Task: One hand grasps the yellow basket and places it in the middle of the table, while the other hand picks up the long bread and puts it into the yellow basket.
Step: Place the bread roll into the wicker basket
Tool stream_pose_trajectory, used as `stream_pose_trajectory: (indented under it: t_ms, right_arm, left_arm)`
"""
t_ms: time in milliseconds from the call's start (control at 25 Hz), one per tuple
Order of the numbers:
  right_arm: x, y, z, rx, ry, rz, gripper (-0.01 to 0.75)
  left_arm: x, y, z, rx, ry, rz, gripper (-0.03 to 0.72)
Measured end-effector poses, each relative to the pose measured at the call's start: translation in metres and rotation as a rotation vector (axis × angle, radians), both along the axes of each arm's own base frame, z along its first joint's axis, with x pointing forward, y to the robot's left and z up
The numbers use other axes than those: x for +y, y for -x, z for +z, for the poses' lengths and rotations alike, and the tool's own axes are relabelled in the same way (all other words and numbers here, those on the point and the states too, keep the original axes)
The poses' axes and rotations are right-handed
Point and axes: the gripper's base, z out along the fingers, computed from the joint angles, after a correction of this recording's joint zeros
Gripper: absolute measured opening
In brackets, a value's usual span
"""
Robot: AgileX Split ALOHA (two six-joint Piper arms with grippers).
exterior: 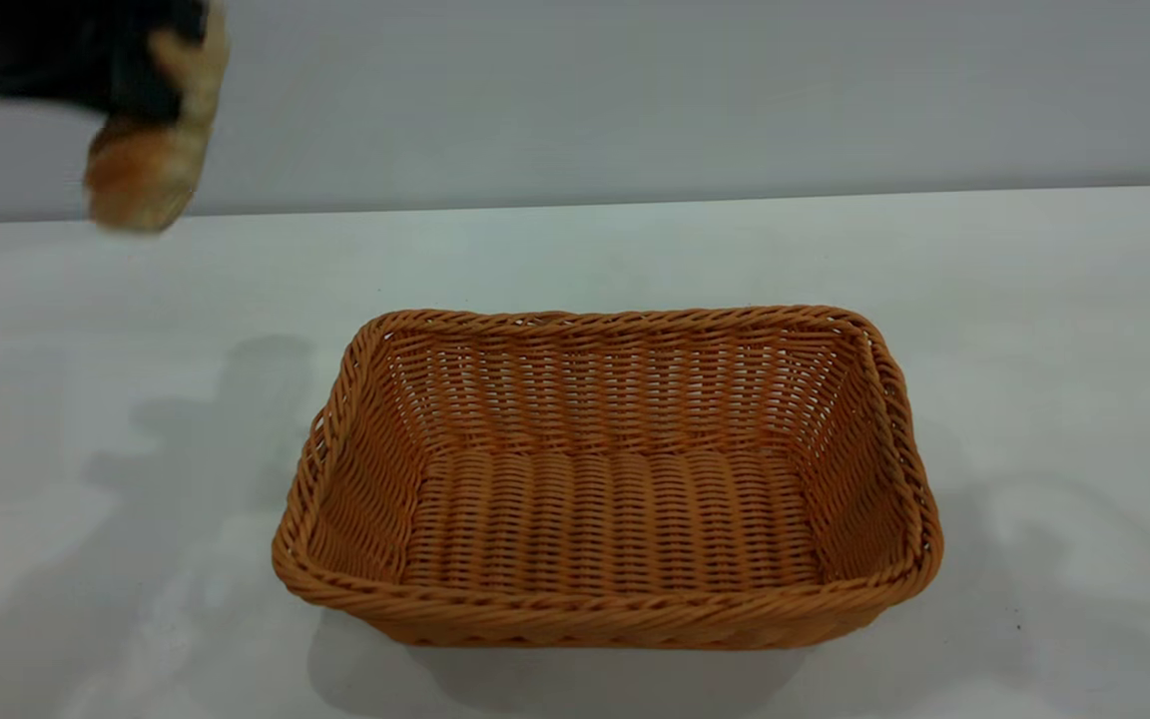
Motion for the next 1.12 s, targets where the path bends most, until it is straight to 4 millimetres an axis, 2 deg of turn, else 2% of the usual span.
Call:
stream_pose_trajectory:
  t_ms: [120, 240, 360, 680, 920, 1000, 1080, 1120]
  right_arm:
    - [0.001, 0.001, 0.000, 0.006, -0.012, 0.008, 0.560]
    - [0.001, 0.003, 0.003, 0.000, -0.018, 0.022, 0.560]
    - [0.000, 0.009, 0.011, -0.029, -0.025, 0.027, 0.560]
    - [-0.005, 0.033, 0.038, -0.115, -0.049, 0.042, 0.560]
    - [-0.007, 0.045, 0.047, -0.134, -0.056, 0.062, 0.560]
    - [-0.007, 0.048, 0.048, -0.131, -0.056, 0.069, 0.559]
    - [-0.007, 0.049, 0.049, -0.129, -0.056, 0.075, 0.559]
    - [-0.008, 0.050, 0.049, -0.128, -0.056, 0.078, 0.559]
  left_arm:
    - [-0.028, 0.008, 0.008, -0.043, 0.013, -0.082, 0.062]
    - [-0.056, 0.013, 0.002, -0.056, 0.018, -0.163, 0.060]
    - [-0.081, 0.017, -0.015, -0.035, 0.011, -0.230, 0.059]
    - [-0.123, 0.025, -0.074, 0.065, -0.032, -0.338, 0.059]
    - [-0.140, 0.035, -0.095, 0.105, -0.053, -0.393, 0.062]
    - [-0.142, 0.036, -0.100, 0.112, -0.062, -0.402, 0.097]
    - [-0.142, 0.035, -0.104, 0.113, -0.074, -0.413, 0.178]
    - [-0.142, 0.035, -0.104, 0.108, -0.075, -0.415, 0.243]
